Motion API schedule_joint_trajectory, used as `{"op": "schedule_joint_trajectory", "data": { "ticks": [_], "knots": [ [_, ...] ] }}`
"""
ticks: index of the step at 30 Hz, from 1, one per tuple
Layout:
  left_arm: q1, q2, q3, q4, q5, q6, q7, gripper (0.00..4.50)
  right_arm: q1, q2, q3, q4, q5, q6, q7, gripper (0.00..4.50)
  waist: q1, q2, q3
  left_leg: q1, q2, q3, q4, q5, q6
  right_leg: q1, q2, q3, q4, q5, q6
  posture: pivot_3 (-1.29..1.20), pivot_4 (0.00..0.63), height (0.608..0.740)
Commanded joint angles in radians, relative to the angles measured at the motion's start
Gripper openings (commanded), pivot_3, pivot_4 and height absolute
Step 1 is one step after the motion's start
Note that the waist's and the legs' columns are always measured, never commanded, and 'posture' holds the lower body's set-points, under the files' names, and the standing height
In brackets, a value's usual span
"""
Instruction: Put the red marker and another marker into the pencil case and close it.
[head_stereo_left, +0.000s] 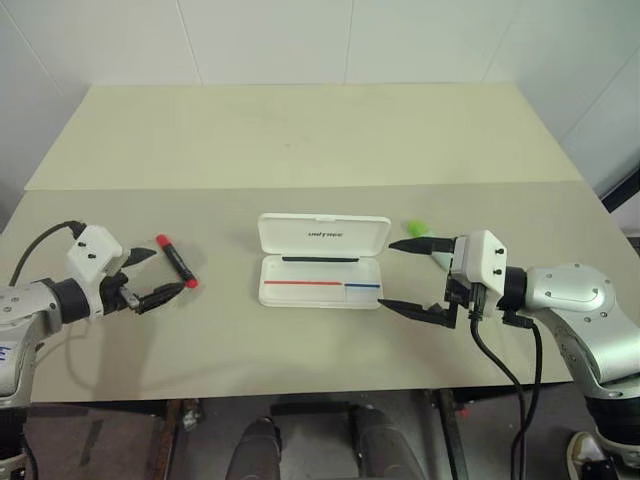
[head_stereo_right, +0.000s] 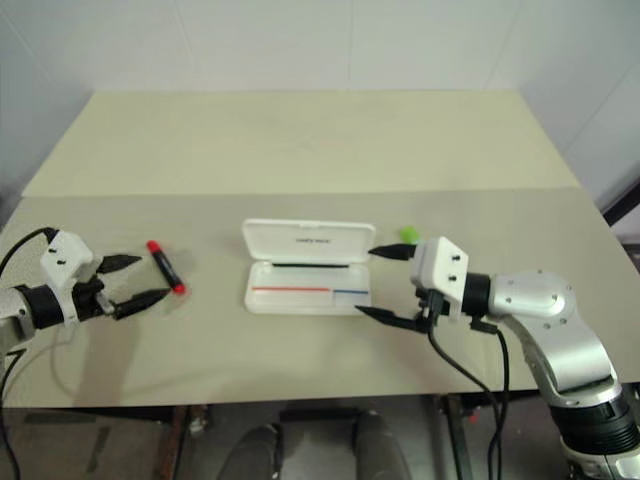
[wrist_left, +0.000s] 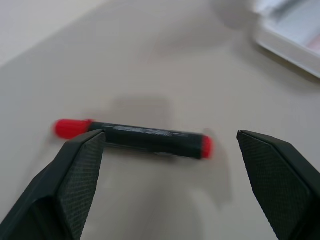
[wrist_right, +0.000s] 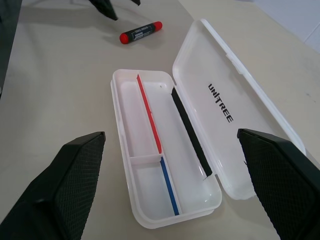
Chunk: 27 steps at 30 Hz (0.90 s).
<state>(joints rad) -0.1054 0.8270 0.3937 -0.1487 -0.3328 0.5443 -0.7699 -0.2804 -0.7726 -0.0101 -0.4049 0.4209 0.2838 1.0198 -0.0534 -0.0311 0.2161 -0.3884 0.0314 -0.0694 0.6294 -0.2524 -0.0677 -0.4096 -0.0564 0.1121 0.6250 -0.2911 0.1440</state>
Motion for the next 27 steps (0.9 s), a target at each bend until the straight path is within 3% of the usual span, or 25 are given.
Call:
{"op": "schedule_joint_trajectory", "data": {
  "ticks": [1,4,16,27],
  "knots": [
    [0.015,-0.095,0.038,-0.196,-0.045,0.154,0.175,4.49,0.006,-0.012,-0.035,-0.036,0.020,-0.006,0.003,4.50,0.000,0.000,0.000,0.000,0.000,0.000,0.000,0.000,0.000,0.000,0.000,0.000,0.000,0.000,0.001,0.00,0.150,0.740],
    [0.033,-0.181,0.028,-0.360,-0.035,0.279,0.316,4.49,0.020,-0.011,-0.033,-0.042,0.026,-0.005,0.006,4.50,0.001,-0.001,-0.001,0.000,0.000,0.000,0.001,0.000,0.000,0.000,0.000,0.000,0.000,0.001,0.002,0.00,0.150,0.740],
    [-0.033,-0.563,0.013,-0.706,0.009,0.739,0.769,4.49,0.027,-0.026,-0.036,-0.041,0.044,0.000,0.035,4.50,0.003,-0.002,-0.001,0.001,-0.001,-0.001,0.004,0.001,-0.001,0.003,0.000,0.001,-0.002,0.003,0.004,0.00,0.150,0.740],
    [-0.118,-0.689,0.019,-0.730,0.127,0.828,0.915,4.49,0.026,-0.035,-0.037,-0.050,0.054,0.013,0.042,4.50,0.004,-0.002,-0.001,0.001,-0.002,-0.001,0.004,0.001,-0.001,0.006,0.000,0.001,-0.007,0.003,0.003,0.00,0.150,0.740]
  ]
}}
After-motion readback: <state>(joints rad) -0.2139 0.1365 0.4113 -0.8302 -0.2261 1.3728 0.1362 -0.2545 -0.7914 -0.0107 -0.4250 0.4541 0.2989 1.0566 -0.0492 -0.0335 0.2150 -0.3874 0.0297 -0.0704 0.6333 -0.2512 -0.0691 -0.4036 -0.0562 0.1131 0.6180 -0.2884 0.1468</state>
